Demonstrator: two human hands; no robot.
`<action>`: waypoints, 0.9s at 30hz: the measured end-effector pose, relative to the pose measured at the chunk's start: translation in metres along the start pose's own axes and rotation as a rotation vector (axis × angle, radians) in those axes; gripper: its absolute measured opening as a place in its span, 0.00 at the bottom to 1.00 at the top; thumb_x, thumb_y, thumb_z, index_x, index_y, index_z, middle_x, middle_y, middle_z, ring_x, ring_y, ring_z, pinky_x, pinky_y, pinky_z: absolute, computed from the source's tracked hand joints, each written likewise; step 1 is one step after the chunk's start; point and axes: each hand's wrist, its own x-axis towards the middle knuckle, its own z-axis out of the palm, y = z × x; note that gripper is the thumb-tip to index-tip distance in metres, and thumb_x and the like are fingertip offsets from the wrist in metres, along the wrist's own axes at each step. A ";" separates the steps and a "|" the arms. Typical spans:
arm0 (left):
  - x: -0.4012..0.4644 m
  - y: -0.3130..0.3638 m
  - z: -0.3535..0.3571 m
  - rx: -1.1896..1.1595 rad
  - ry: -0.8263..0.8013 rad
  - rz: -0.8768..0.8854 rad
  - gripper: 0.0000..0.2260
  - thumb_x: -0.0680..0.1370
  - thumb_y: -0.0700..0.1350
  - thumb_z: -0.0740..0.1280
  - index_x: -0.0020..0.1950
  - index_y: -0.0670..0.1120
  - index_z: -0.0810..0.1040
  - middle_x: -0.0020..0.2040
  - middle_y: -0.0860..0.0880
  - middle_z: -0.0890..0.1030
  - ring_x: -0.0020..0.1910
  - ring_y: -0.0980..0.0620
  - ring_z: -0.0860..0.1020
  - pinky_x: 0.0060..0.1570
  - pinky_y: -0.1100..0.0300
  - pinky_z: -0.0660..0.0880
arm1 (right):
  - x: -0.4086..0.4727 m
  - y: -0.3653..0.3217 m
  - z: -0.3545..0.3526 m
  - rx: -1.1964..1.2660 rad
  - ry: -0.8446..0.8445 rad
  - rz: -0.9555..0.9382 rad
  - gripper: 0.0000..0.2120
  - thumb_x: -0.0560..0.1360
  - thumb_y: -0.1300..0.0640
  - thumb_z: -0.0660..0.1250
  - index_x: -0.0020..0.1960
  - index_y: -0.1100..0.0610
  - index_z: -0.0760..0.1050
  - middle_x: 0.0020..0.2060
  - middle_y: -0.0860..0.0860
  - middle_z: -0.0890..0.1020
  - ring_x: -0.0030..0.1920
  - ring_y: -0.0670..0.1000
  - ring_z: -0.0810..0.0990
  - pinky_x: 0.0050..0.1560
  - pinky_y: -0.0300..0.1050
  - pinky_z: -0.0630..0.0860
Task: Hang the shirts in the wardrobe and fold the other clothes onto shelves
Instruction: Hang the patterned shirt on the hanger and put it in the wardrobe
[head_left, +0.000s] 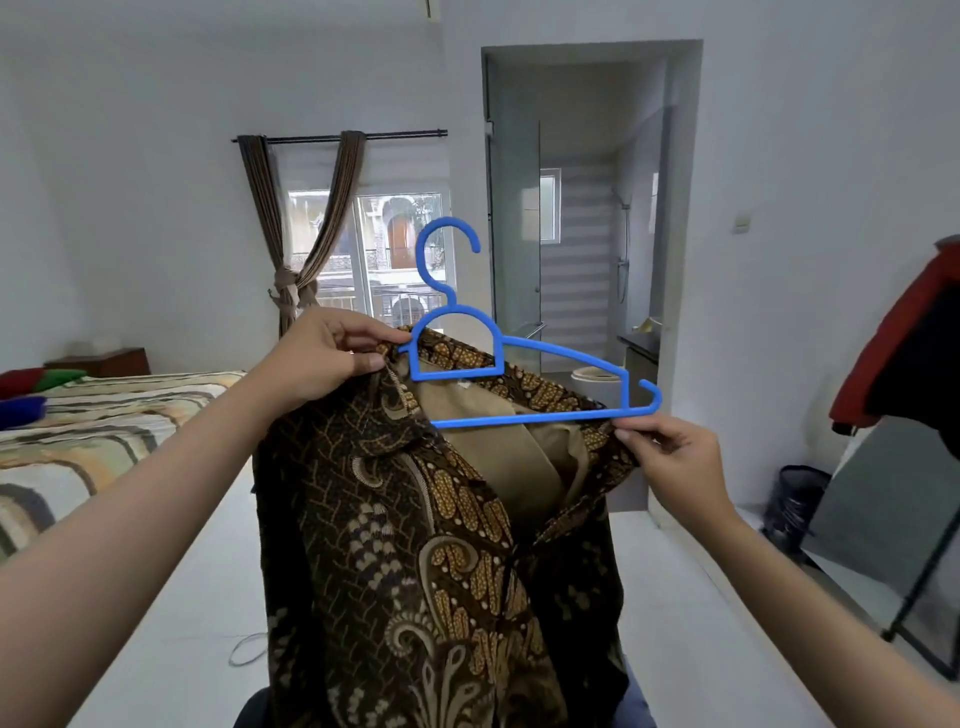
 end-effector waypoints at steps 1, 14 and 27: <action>0.001 -0.002 -0.002 -0.005 0.005 -0.006 0.23 0.71 0.24 0.66 0.48 0.53 0.83 0.44 0.57 0.84 0.46 0.63 0.81 0.47 0.73 0.74 | 0.000 -0.002 -0.003 0.037 0.009 0.015 0.09 0.69 0.71 0.71 0.44 0.59 0.81 0.34 0.41 0.84 0.37 0.39 0.81 0.42 0.30 0.76; 0.003 -0.018 0.006 0.051 0.036 -0.045 0.21 0.71 0.24 0.65 0.46 0.51 0.83 0.39 0.62 0.84 0.43 0.65 0.80 0.47 0.75 0.73 | -0.003 -0.013 -0.023 -0.145 0.069 -0.213 0.22 0.69 0.71 0.72 0.51 0.46 0.80 0.39 0.39 0.84 0.40 0.41 0.81 0.46 0.31 0.76; 0.007 -0.014 0.015 0.349 0.087 0.020 0.25 0.70 0.25 0.63 0.43 0.58 0.82 0.39 0.61 0.82 0.44 0.47 0.79 0.44 0.66 0.74 | 0.029 -0.025 -0.037 -0.296 -0.312 -0.080 0.15 0.71 0.73 0.69 0.51 0.57 0.82 0.35 0.40 0.83 0.40 0.37 0.80 0.42 0.27 0.73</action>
